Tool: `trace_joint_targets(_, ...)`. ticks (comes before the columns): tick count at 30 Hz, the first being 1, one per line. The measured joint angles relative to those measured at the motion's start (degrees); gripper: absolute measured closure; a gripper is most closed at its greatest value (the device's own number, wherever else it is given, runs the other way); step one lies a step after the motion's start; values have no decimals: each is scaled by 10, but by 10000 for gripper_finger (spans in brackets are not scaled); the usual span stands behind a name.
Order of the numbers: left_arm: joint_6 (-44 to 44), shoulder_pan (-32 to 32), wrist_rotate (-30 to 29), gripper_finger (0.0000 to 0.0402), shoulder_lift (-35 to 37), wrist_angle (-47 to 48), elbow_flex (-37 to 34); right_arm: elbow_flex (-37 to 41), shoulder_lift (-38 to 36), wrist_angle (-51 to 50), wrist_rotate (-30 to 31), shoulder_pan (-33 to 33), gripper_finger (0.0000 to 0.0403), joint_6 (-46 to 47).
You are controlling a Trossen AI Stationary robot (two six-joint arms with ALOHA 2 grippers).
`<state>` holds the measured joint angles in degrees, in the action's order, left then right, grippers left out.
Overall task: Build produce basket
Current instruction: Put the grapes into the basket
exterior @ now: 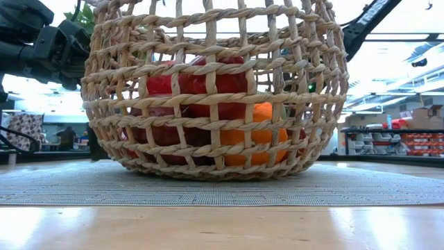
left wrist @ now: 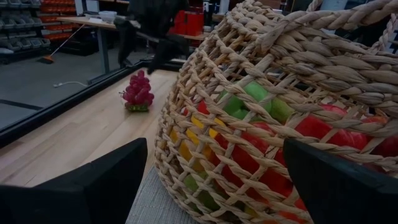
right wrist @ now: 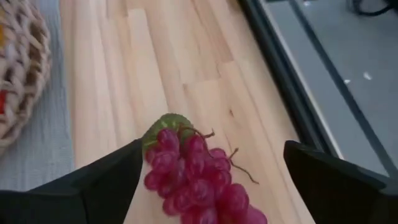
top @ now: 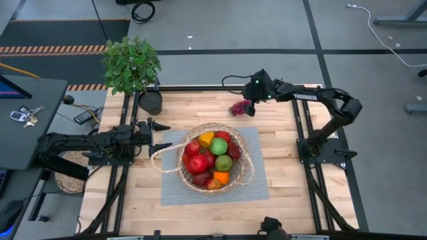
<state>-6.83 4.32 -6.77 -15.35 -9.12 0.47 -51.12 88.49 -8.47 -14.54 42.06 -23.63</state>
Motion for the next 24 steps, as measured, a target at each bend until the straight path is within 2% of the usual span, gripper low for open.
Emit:
trace_joint_targets(5, 0, 0, 0, 19, 0, 0, 0, -28, 60, -50, 2, 7, 6, -9)
trace_joint_targets(13, 0, 0, 0, 19, 0, 0, 0, -35, 107, -88, -19, 21, 7, -10)
trace_joint_targets(24, 0, 0, 0, 19, 0, 0, 0, -35, 145, -58, -4, 23, 59, -25)
